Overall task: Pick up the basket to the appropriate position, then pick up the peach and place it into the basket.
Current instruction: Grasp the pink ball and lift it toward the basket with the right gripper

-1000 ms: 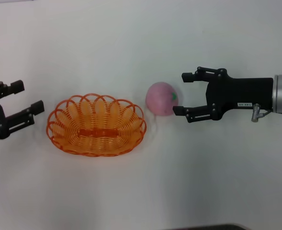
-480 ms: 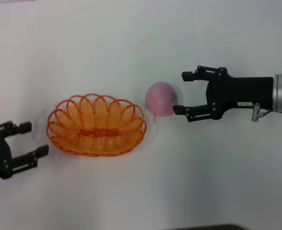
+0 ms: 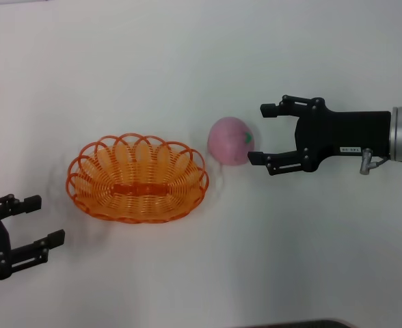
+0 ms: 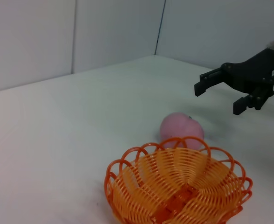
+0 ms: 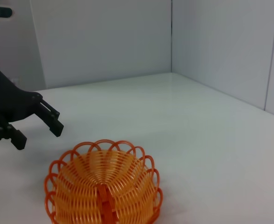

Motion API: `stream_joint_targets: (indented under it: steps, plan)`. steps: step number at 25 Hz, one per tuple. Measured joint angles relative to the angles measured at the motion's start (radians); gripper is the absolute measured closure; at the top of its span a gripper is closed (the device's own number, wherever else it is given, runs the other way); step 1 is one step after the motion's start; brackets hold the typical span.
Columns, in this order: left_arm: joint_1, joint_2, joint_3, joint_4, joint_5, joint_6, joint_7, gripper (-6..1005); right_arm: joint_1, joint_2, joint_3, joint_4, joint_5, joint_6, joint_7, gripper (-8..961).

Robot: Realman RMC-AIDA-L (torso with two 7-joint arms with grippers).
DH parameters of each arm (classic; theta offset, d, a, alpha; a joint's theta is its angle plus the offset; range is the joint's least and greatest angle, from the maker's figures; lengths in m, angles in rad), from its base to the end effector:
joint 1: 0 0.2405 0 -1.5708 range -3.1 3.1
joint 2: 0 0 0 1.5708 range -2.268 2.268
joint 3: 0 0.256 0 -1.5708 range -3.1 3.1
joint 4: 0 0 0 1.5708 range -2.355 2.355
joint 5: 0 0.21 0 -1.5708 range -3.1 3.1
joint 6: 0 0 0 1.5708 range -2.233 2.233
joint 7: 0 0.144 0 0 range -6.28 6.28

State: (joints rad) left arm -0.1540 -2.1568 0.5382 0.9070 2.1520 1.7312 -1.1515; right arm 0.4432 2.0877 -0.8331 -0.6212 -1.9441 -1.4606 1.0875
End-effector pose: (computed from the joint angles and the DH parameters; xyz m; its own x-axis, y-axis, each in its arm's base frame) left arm -0.3461 0.2084 0.0214 0.8375 0.3497 0.4198 0.4864 -0.8272 -0.2813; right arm 0.2852 0.3075 -0.0255 0.8992 -0.1656 -0.4050 -0.2841 -0.9250 -0.2524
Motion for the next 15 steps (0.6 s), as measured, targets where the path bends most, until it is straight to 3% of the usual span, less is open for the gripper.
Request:
stream_joint_targets:
  steps: [15]
  plan:
    - [0.002,-0.003,0.001,0.024,0.047,0.001,0.013,272,-0.007,-0.003,-0.002,-0.037,-0.002,-0.030,0.094,39]
